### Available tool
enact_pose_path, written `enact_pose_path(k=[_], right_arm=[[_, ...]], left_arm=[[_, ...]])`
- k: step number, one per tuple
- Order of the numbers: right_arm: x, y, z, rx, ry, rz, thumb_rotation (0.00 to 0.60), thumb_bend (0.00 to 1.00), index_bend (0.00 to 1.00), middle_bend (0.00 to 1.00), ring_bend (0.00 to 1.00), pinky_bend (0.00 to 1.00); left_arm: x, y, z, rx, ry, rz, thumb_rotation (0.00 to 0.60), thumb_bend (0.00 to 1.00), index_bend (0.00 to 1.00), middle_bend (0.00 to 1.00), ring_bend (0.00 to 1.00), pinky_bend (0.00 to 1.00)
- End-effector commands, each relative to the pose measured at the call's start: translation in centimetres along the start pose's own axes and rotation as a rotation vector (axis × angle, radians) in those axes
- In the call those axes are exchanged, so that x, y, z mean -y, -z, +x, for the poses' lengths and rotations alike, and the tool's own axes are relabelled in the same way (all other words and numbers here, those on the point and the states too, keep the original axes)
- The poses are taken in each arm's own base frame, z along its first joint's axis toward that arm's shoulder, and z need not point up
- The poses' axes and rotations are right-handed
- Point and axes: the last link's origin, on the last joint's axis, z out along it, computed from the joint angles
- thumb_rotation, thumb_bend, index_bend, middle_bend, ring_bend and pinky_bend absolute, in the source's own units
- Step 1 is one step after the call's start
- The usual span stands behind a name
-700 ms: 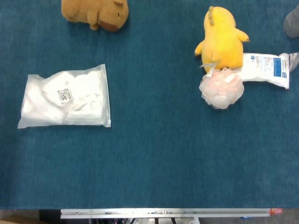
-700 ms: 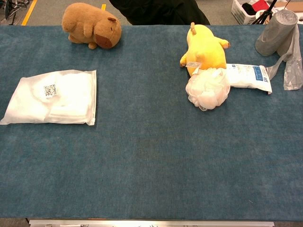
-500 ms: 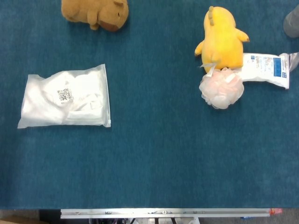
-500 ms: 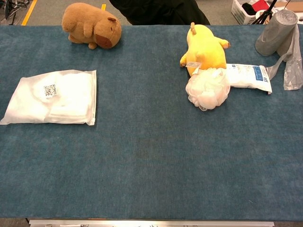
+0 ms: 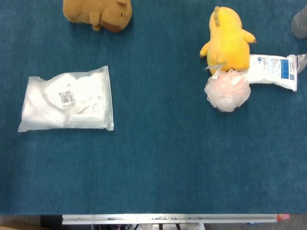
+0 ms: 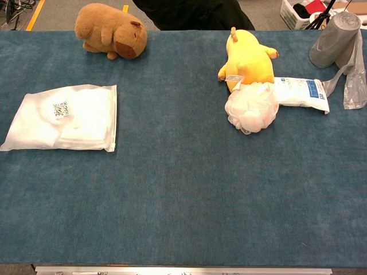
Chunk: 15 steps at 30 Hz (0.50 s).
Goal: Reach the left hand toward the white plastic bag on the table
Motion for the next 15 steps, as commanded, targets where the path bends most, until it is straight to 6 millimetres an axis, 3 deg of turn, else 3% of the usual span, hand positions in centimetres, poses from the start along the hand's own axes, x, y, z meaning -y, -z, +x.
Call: enact_pose_path(k=[1,6,15], right_arm=[[0.0,0.0,0.0,-0.001,-0.003,0.003,0.600,0.15,0.11,0.12,0.00,0.00],[0.1,0.0,-0.1,-0.002,-0.008,0.007,0.600,0.15,0.11,0.12,0.00,0.00],[-0.2,0.0,0.0,-0.005,-0.008,0.006,0.600,0.15,0.11,0.12,0.00,0.00]], left_arm=[[-0.6,-0.2,-0.2,0.003,0.018,-0.053,0.600,0.32,0.41,0.08,0.00,0.00],[-1.6,-0.3,-0.5,0.014,0.058,-0.123,0.600,0.34,0.54,0.12,0.00,0.00],[-2.7,-0.6,-0.5,0.015,0.131,-0.163,0.600,0.39,0.63,0.16,0.01,0.00]])
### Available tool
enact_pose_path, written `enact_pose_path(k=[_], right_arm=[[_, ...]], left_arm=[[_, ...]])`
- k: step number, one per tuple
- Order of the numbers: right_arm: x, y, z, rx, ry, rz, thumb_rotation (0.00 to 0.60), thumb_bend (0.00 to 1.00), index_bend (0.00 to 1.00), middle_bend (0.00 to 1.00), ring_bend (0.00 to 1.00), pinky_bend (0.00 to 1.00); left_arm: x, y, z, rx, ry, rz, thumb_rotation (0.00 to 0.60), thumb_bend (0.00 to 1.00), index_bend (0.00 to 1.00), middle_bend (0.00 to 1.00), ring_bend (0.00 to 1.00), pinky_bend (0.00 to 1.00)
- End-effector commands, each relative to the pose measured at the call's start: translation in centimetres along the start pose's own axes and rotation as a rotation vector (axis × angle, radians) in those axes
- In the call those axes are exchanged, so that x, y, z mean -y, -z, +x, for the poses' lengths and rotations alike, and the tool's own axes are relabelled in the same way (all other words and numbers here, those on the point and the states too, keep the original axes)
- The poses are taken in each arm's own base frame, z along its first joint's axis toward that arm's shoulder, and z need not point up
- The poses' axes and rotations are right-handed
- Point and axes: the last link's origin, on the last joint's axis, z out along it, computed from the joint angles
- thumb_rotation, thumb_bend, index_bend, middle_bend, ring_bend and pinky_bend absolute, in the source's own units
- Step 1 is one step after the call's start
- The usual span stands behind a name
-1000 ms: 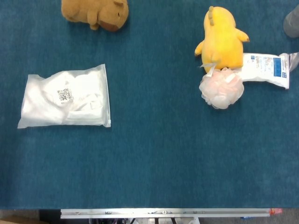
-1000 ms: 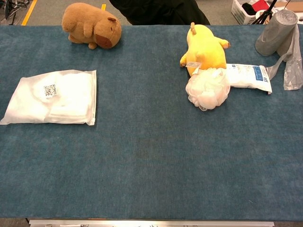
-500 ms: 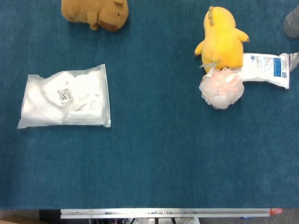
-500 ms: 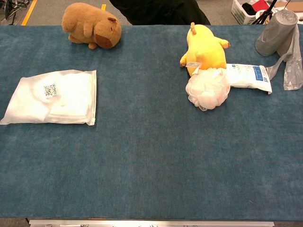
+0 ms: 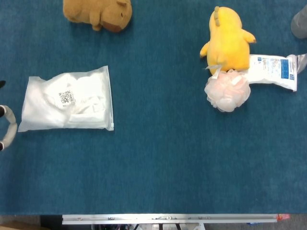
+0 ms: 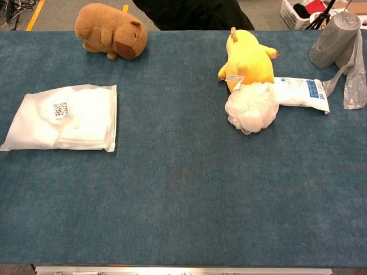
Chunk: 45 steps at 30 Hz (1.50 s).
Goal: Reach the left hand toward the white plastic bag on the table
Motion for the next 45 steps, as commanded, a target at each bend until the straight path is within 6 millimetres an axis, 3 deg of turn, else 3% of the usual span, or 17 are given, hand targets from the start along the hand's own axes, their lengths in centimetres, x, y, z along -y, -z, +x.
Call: enact_pose_path(k=[1,11,25,33,45], right_arm=[[0.0,0.0,0.0,0.001,0.000,0.002,0.600,0.15,0.11,0.12,0.00,0.00],[0.0,0.0,0.0,0.003,-0.003,0.002,0.600,0.15,0.11,0.12,0.00,0.00],[-0.4,0.5,0.2,0.001,0.000,-0.020,0.600,0.15,0.11,0.12,0.00,0.00],[-0.4,0.5,0.2,0.003,0.003,-0.023,0.600,0.15,0.11,0.12,0.00,0.00],[-0.6,0.5,0.1,0.007,0.003,-0.033,0.600,0.15,0.11,0.12,0.00,0.00]], left_arm=[[-0.7,-0.3,0.0,-0.006,0.059,-0.030,0.600,0.39,0.63,0.16,0.01,0.00],[-4.4,-1.6,-0.1,0.077,0.452,-0.179,0.600,0.39,0.64,0.14,0.00,0.00],[-10.0,-2.8,-3.4,0.264,0.910,-0.384,0.600,0.39,0.67,0.13,0.00,0.00],[-11.1,-3.4,-5.3,0.249,0.950,-0.453,0.600,0.39,0.68,0.13,0.00,0.00],[-11.8,-3.7,-6.6,0.202,0.928,-0.530,0.600,0.39,0.69,0.14,0.00,0.00]])
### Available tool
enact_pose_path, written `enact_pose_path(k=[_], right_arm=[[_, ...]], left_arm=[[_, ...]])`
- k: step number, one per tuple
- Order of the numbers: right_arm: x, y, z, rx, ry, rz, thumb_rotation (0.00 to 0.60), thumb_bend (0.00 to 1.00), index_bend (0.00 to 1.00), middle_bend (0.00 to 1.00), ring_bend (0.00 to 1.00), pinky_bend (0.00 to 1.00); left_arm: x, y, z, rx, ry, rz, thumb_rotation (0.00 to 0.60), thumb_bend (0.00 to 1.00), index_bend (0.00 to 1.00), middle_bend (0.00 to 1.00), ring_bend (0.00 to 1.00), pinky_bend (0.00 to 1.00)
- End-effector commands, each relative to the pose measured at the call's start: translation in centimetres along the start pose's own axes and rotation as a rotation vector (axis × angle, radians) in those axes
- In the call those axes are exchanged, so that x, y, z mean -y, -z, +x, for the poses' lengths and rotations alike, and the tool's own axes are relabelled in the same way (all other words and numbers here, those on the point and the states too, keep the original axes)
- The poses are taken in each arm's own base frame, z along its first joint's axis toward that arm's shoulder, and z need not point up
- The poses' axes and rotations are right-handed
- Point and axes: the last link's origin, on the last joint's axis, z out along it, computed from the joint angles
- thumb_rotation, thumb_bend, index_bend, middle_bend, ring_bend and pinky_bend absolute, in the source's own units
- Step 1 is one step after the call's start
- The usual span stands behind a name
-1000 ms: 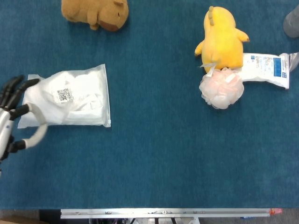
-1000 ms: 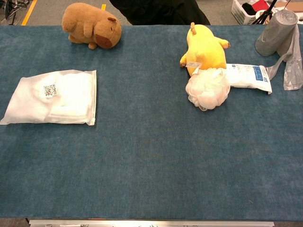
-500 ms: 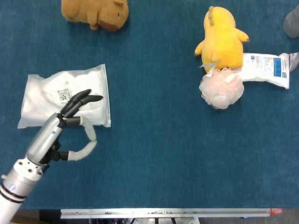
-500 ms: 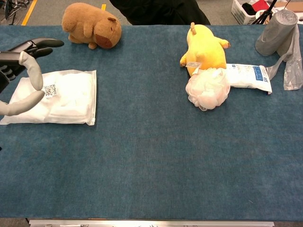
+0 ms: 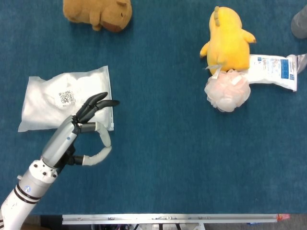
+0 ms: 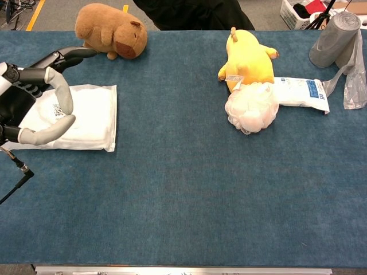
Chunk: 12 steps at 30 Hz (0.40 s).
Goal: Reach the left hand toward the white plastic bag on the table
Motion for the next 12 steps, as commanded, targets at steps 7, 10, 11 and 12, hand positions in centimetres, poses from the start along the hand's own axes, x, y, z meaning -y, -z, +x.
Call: enact_pose_path(k=[7,10,11,12], right_arm=[[-0.3,0.1,0.0,0.001,0.000,-0.010,0.600,0.15,0.11,0.12,0.00,0.00],[-0.4,0.2,0.1,-0.002,0.001,-0.012,0.600,0.15,0.11,0.12,0.00,0.00],[-0.4,0.2,0.2,-0.003,0.001,-0.013,0.600,0.15,0.11,0.12,0.00,0.00],[-0.4,0.2,0.2,-0.003,0.002,-0.013,0.600,0.15,0.11,0.12,0.00,0.00]], left_arm=[[0.2,-0.6,-0.6,0.027,-0.006,-0.028,0.600,0.39,0.69,0.14,0.00,0.00],[0.2,-0.9,-0.8,0.042,-0.004,-0.036,0.600,0.39,0.69,0.15,0.00,0.00],[0.2,-1.0,-0.9,0.049,-0.003,-0.040,0.600,0.39,0.69,0.15,0.00,0.00],[0.2,-1.1,-1.0,0.054,-0.003,-0.044,0.600,0.39,0.69,0.15,0.00,0.00]])
